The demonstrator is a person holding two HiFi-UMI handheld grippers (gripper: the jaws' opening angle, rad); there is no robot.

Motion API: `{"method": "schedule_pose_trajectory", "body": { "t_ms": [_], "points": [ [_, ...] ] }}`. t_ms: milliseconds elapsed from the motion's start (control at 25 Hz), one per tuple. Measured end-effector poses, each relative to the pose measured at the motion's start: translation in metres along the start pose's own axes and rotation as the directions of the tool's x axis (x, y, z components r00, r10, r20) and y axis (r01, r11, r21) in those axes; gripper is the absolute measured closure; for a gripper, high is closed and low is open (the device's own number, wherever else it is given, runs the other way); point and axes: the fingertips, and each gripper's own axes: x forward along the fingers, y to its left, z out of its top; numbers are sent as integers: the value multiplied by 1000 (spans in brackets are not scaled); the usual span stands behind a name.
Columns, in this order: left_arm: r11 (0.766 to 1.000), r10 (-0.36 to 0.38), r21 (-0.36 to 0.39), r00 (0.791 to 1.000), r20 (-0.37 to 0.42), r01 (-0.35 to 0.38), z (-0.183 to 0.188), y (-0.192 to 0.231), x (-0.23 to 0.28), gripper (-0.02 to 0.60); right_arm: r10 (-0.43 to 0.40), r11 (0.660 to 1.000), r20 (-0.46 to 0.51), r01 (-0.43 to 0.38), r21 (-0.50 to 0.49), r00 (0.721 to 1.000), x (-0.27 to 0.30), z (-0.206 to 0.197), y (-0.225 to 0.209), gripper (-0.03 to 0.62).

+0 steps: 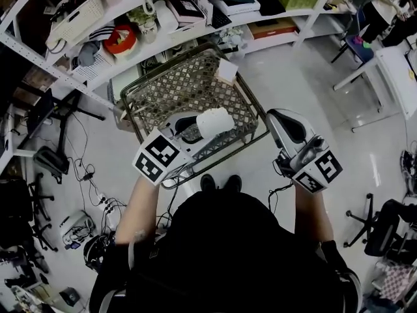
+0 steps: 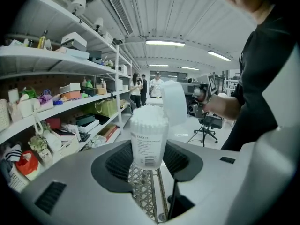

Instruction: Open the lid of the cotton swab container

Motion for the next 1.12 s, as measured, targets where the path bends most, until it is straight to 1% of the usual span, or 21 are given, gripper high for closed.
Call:
{"method": "schedule_pose_trajectory", "body": {
  "t_ms": [120,200,320,480,680,840,1120],
  "points": [
    [999,37,-41,999,28,-36,5,3,-1,385,-78,997,-5,78,9,997,-7,-5,-15,585],
    [997,52,-56,998,27,-50,6,4,-1,385,-109,994,-7,109,13,994,-9,-7,-21,585],
    [996,73,-52,997,13,-72,6,1,-2,385,-103,995,-16,103,9,995,-13,-8,-20,586],
    [993,99,-60,995,21,-98,4,-2,-7,385,-84,996,-26,84,13,996,-16,-10,-19,586],
    [990,116,-78,993,18,-114,-4,3,-12,385,-96,995,-14,97,12,995,-14,-8,-24,586],
    [988,129,-89,991,23,-127,-6,6,-15,385,-93,996,-30,94,10,995,-11,-12,-22,586],
    [983,152,-108,988,30,-148,-9,15,-18,385,-126,992,-45,127,22,991,-14,-18,-28,586]
  ]
}}
